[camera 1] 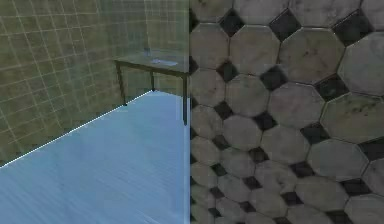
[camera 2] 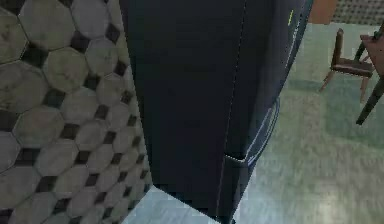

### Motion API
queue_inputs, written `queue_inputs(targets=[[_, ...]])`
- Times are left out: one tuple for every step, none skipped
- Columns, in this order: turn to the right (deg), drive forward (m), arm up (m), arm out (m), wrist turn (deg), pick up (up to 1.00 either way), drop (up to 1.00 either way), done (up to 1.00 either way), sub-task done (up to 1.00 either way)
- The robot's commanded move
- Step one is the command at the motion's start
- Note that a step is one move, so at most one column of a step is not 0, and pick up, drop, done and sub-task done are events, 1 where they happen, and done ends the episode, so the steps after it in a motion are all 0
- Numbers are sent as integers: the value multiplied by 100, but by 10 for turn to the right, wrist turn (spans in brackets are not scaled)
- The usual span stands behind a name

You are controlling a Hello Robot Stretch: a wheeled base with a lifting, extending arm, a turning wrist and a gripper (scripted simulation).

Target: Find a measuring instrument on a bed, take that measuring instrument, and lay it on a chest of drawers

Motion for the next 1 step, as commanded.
queue_inputs(targets=[[450,0,0,0,0,0,0,0,0]])
